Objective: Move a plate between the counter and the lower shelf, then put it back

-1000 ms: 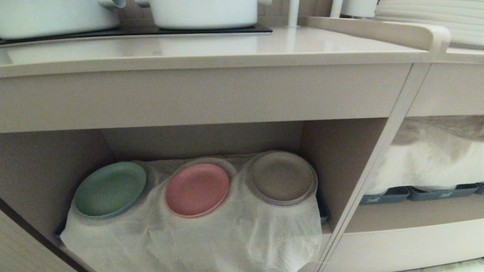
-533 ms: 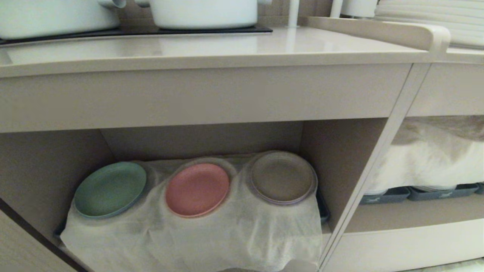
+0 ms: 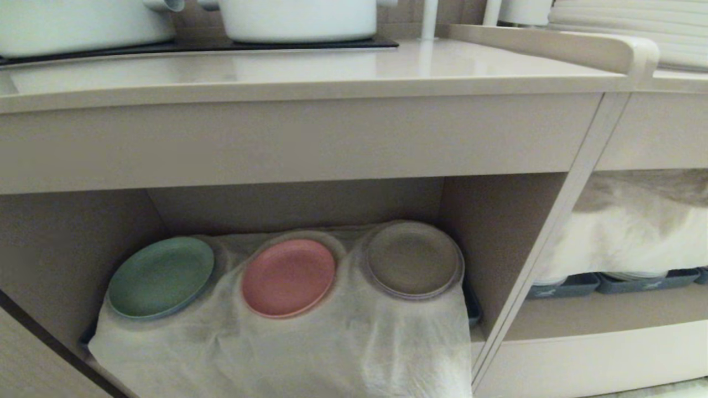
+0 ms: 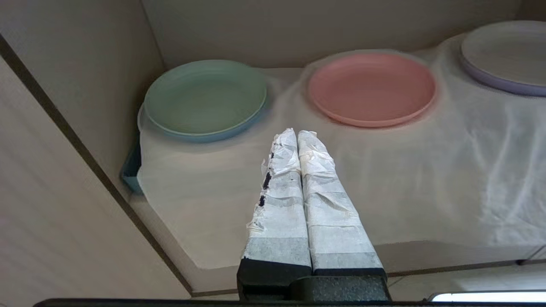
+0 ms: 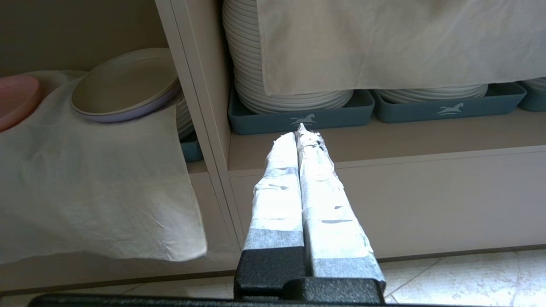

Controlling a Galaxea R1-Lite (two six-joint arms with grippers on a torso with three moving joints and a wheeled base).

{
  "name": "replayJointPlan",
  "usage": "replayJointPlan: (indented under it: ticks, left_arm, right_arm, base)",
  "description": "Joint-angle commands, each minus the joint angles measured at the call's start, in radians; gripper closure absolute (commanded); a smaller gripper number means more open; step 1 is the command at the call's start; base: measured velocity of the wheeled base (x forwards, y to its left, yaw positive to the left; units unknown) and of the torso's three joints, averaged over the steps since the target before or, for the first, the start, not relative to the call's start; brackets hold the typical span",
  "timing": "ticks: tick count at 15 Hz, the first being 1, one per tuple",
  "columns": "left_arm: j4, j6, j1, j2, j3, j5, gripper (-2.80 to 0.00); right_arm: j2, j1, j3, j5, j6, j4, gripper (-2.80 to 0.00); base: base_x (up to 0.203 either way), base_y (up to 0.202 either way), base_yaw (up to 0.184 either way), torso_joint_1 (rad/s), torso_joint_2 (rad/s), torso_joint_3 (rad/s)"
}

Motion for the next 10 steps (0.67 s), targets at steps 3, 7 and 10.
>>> replayJointPlan:
  ticks: [3, 7, 10]
  left_arm:
    - [0.000, 0.000, 0.001, -0.001, 0.000, 0.001, 0.00]
    - [0.000, 0.000, 0.001, -0.001, 0.000, 0.001, 0.00]
    - [0.000, 0.000, 0.001, -0.001, 0.000, 0.001, 0.00]
  right_arm:
    - [0.001, 0.001, 0.000, -0.001, -0.001, 0.001, 0.00]
    - [0.001, 0.001, 0.000, -0.002, 0.000, 0.000, 0.00]
    - [0.001, 0.001, 0.000, -0.002, 0.000, 0.000, 0.00]
  base:
    - [0.000, 0.000, 0.000, 0.000, 0.00, 0.000]
    - [0.000, 0.000, 0.000, 0.000, 0.00, 0.000]
    - [0.000, 0.000, 0.000, 0.000, 0.00, 0.000]
